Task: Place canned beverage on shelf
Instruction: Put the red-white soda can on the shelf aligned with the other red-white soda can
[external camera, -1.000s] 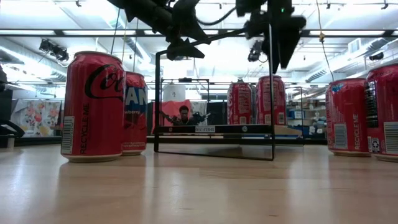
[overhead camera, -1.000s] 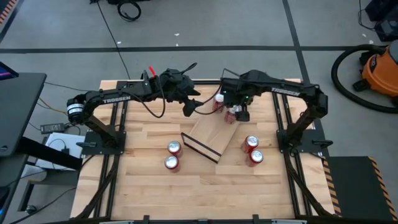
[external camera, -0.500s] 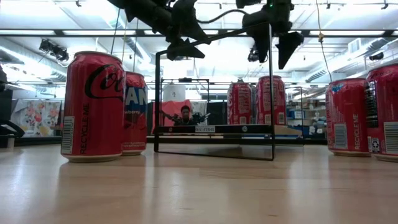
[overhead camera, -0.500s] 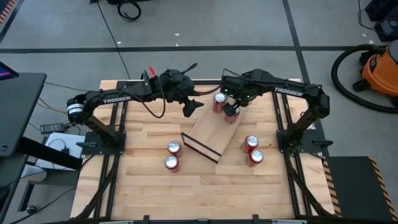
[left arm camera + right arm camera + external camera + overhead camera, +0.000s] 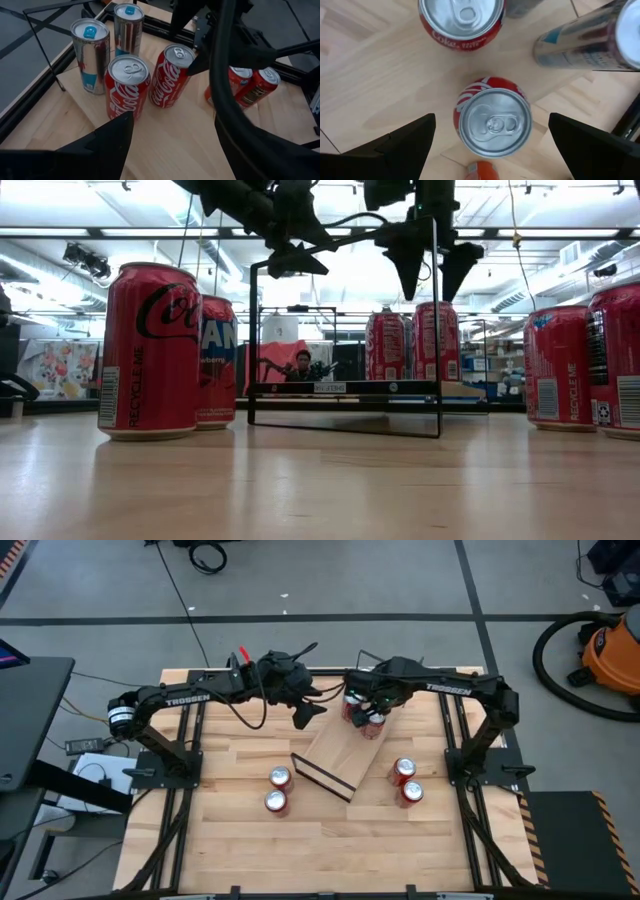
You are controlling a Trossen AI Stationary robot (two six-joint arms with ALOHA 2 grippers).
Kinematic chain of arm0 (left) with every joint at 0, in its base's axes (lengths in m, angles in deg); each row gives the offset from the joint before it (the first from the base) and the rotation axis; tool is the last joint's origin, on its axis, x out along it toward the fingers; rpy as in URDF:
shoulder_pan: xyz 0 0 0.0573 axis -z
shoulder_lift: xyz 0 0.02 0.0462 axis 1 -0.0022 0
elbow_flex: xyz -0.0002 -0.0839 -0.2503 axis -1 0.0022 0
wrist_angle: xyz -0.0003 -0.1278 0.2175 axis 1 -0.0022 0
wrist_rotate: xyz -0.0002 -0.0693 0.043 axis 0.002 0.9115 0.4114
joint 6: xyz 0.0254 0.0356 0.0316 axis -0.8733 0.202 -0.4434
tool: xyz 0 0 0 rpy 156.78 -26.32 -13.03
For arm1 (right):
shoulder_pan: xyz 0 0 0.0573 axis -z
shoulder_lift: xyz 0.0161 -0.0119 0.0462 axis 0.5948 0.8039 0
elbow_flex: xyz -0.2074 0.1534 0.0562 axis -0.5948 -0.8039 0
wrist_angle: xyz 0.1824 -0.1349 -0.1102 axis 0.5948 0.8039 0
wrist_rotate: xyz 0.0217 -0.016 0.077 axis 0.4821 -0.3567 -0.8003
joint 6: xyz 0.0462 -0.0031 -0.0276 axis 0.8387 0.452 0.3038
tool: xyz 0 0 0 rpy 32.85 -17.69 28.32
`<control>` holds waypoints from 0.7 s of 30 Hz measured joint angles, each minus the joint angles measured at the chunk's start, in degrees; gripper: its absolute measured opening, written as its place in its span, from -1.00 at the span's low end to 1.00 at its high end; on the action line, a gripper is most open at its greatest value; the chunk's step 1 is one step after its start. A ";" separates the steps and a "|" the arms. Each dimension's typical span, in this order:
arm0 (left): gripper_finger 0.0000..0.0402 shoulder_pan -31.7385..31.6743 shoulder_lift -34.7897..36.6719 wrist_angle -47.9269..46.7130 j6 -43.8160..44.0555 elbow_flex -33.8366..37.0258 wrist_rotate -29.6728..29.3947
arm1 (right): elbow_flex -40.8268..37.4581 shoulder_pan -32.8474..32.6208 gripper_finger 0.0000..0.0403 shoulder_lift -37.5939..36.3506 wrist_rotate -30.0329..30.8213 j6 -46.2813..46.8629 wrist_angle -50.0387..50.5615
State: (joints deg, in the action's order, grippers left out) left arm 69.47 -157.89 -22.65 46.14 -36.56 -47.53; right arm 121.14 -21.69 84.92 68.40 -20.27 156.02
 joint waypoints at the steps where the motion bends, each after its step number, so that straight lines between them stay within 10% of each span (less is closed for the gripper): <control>1: 0.45 0.00 0.00 -0.24 0.00 0.00 0.01 | -0.04 0.00 0.99 0.17 -0.42 -0.04 0.07; 21: 0.45 0.00 0.00 -2.52 0.00 0.02 -0.01 | -5.36 2.43 0.99 0.11 -5.49 -2.16 -4.71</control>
State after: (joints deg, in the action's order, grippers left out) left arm 69.47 -157.89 -25.17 46.14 -36.54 -47.55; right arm 115.78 -19.26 85.03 62.91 -22.43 151.32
